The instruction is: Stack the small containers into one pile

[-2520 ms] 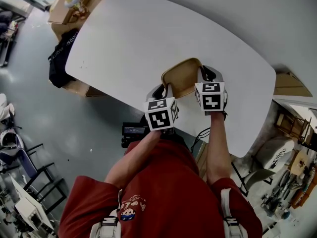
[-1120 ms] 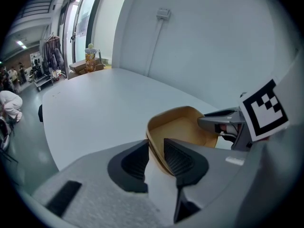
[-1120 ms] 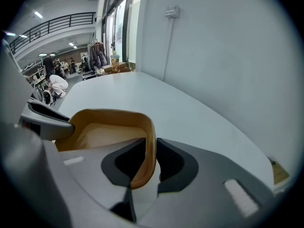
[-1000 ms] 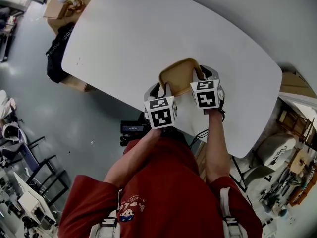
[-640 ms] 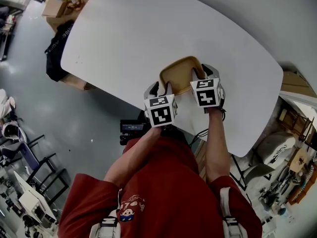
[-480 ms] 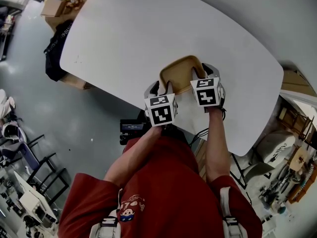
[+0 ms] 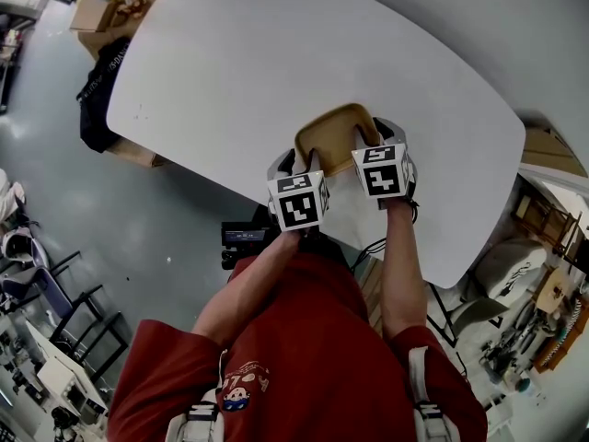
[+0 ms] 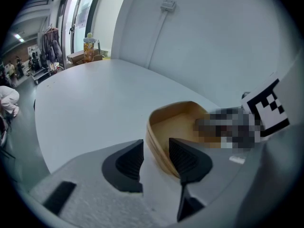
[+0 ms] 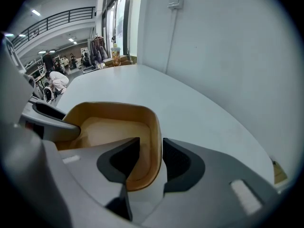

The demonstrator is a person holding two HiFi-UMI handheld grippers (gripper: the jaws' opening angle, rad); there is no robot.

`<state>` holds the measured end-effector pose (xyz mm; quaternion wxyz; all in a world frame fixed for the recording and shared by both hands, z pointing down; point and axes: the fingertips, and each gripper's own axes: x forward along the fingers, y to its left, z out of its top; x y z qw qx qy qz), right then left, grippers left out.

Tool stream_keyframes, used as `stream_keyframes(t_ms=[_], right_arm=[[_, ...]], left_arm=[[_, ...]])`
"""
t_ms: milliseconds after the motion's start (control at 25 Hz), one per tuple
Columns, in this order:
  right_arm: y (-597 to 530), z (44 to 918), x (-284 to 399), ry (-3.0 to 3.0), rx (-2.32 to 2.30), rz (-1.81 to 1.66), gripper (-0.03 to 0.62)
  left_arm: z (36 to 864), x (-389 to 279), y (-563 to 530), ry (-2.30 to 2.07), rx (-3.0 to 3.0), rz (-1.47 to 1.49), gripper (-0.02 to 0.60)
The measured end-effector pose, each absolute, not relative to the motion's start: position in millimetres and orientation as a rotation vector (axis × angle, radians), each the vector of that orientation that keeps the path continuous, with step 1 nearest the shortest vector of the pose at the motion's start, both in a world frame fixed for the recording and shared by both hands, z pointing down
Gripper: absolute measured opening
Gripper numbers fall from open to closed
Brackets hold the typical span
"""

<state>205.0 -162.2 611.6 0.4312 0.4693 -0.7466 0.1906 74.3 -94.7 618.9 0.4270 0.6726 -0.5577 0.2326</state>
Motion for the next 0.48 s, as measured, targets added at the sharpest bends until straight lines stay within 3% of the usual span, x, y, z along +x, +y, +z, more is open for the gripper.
stream_keyframes(t_ms=[480], right_arm=[[-161.8,610.7,207.5,-1.860,1.167,0.487,0.156]], left_arm=[[622.1,79.3,-96.6,-1.385,1.676,0.586,0.176]])
